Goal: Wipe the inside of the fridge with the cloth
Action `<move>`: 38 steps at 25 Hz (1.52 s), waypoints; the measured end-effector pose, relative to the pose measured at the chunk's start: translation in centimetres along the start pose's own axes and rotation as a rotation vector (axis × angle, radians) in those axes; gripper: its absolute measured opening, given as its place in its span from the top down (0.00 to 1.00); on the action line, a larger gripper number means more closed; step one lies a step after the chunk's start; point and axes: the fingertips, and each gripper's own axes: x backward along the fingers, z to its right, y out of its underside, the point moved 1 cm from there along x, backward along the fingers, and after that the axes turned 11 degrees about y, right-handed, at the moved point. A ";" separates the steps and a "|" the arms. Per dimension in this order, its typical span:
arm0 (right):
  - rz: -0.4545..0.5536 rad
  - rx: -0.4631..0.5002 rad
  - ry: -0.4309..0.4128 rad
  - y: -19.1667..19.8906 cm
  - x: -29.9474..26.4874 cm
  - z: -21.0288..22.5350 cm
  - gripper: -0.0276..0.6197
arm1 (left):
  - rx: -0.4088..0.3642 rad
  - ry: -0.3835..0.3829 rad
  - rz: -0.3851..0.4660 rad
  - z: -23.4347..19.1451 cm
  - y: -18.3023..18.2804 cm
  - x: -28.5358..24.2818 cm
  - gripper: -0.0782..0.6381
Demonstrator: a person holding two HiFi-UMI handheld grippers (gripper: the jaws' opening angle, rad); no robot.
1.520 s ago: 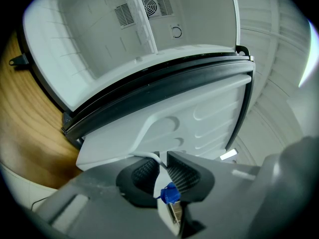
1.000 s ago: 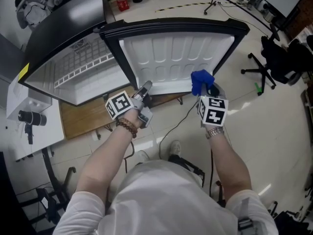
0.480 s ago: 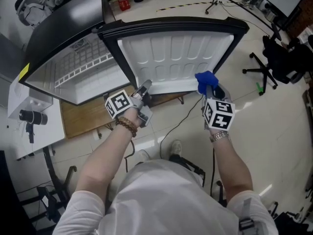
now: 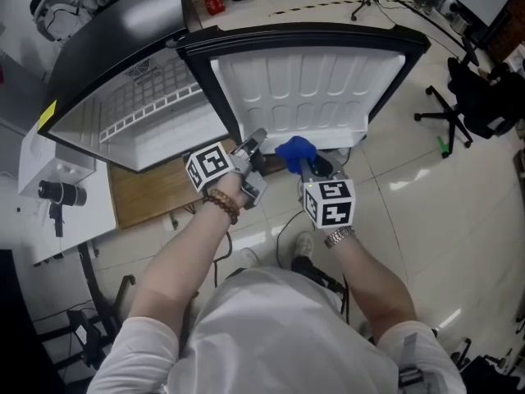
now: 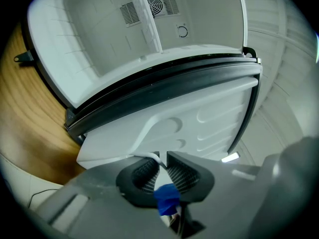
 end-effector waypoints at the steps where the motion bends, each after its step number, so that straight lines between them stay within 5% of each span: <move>1: -0.009 0.001 -0.017 0.4 -0.8 -1.0 0.90 | 0.001 0.000 -0.006 0.0 0.0 0.0 0.84; 24: -0.080 -0.041 -0.195 3.6 -13.0 -8.0 0.90 | -0.013 0.036 -0.095 0.3 0.5 0.2 0.83; 38: -0.072 0.005 -0.099 3.8 -13.3 -6.0 0.90 | -0.014 0.049 -0.103 0.3 0.6 0.3 0.84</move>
